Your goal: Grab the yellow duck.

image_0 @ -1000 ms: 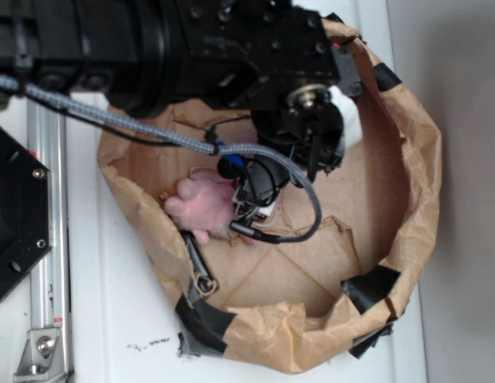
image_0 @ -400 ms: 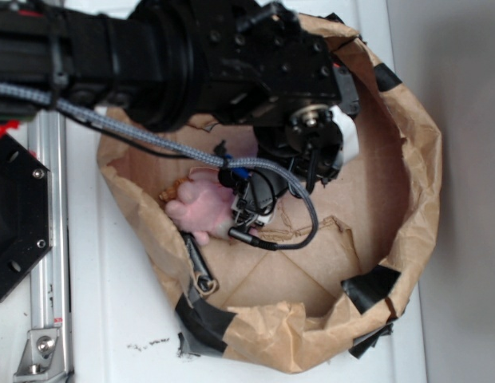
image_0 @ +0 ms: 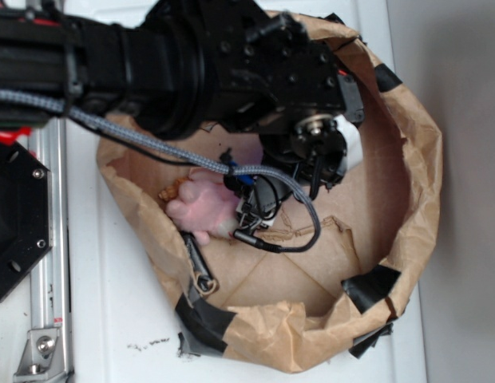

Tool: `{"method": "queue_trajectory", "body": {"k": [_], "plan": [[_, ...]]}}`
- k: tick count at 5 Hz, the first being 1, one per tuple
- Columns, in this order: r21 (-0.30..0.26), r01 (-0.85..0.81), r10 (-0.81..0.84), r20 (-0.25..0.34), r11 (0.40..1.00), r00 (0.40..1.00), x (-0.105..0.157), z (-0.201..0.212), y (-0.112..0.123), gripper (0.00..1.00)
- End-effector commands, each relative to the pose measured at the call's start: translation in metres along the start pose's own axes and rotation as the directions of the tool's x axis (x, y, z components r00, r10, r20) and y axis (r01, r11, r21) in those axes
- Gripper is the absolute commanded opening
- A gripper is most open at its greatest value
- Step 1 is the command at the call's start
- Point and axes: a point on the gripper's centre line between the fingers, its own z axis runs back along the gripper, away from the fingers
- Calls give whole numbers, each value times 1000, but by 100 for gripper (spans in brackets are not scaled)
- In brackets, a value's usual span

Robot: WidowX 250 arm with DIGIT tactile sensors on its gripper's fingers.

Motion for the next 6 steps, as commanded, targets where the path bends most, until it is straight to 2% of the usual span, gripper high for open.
{"method": "queue_trajectory", "body": {"k": [1, 3, 4, 5, 6], "plan": [[14, -15, 15, 5, 1000, 1000, 1, -1, 9, 100], [17, -64, 65, -13, 998, 998, -10, -4, 29, 100], [97, -134, 139, -44, 986, 989, -27, -6, 49, 100], [119, -206, 211, -29, 971, 977, -40, 1, 70, 100], [152, -229, 232, -2, 962, 973, -43, 13, 74, 100]]}}
